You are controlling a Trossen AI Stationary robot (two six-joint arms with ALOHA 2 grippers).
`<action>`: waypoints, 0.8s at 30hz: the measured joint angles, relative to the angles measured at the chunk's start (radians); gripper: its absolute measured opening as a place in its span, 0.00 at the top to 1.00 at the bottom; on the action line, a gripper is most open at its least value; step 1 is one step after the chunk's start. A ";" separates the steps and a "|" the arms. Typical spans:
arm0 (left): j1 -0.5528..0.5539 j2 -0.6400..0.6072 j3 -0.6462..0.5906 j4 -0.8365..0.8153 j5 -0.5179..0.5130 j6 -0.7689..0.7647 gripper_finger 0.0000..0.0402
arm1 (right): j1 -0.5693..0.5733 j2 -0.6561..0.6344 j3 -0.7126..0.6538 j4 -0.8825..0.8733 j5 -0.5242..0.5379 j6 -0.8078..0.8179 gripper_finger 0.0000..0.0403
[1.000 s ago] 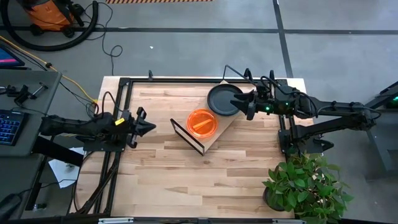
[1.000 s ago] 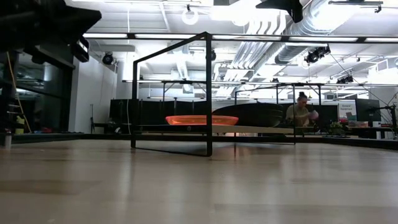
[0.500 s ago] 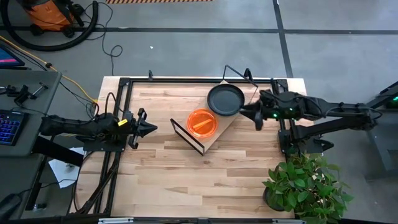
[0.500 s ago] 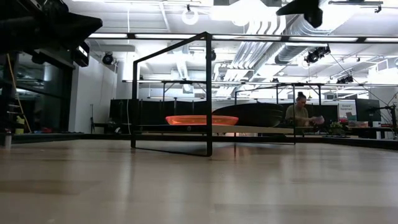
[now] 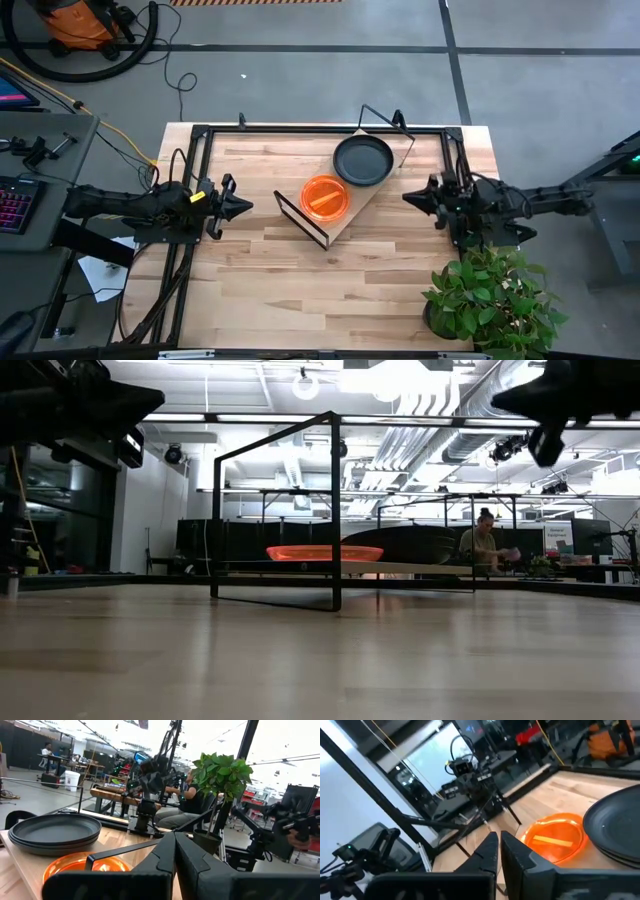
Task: Place and stack plates onto a shelf
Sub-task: Return to Home Position
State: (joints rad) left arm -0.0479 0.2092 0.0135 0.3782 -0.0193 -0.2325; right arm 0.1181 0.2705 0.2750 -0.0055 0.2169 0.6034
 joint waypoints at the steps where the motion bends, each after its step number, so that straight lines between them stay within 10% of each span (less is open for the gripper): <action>1: 0.000 0.000 0.000 0.000 0.000 0.000 1.00 | 0.000 -0.027 -0.032 0.025 0.000 -0.010 0.99; 11: 0.000 0.000 0.000 0.000 0.000 0.000 1.00 | 0.001 -0.271 -0.216 0.038 -0.062 -0.128 1.00; 24: 0.000 0.000 0.000 -0.020 0.000 0.000 1.00 | 0.001 -0.249 -0.265 0.035 -0.124 -0.270 1.00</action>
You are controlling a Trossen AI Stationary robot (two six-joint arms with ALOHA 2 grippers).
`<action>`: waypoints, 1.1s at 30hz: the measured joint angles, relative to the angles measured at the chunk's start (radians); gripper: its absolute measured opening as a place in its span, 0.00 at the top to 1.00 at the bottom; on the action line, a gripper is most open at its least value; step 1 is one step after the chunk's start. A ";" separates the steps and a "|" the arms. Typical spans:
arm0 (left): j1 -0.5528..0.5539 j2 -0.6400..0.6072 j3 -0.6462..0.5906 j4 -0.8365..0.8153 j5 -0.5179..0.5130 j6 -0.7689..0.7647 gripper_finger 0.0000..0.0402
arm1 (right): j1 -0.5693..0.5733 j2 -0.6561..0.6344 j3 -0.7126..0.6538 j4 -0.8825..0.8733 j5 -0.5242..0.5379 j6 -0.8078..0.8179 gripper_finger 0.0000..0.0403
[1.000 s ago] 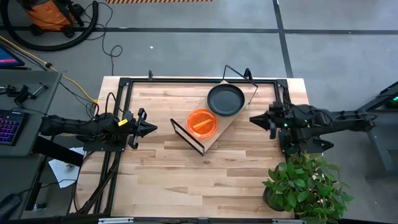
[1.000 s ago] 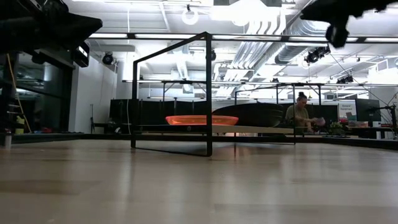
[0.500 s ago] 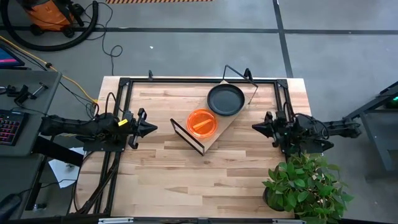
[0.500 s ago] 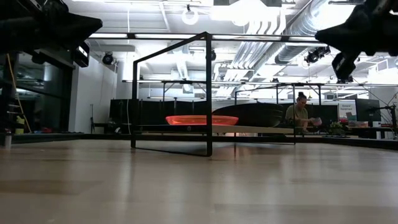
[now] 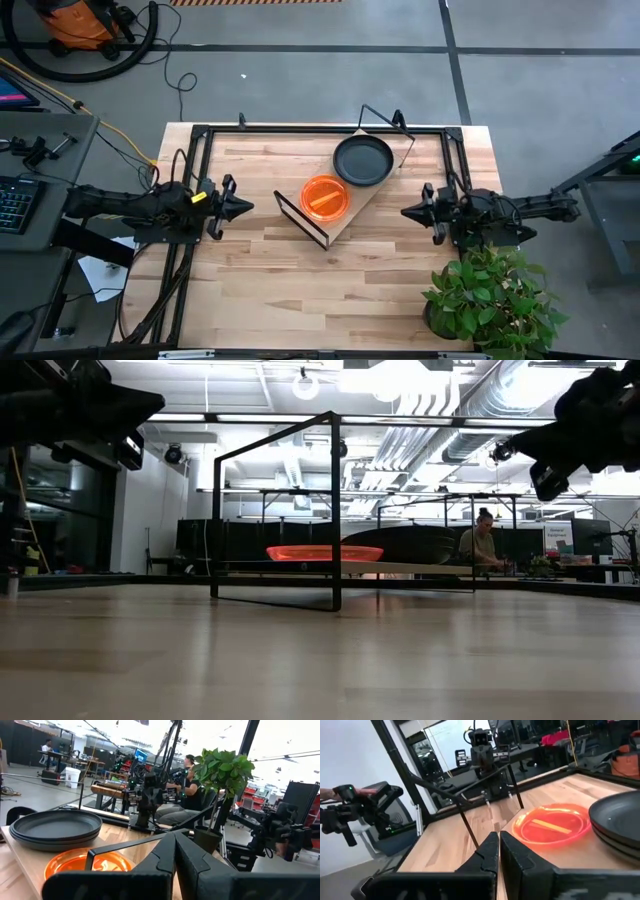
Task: Place and stack plates onto a shelf
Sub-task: Return to Home Position
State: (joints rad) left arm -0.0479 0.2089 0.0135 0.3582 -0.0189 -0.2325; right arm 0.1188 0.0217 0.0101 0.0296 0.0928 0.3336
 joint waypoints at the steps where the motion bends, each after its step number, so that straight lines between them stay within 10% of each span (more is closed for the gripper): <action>1: 0.000 -0.001 0.000 -0.003 0.000 0.000 1.00 | 0.000 0.004 0.000 0.000 0.000 0.007 1.00; 12: 0.011 -0.203 0.000 -0.358 0.006 -0.001 1.00 | 0.000 0.005 0.000 -0.002 0.000 0.186 1.00; 33: -0.013 -0.194 -0.002 -0.349 0.007 0.000 1.00 | 0.002 -0.006 0.000 0.003 0.004 0.209 1.00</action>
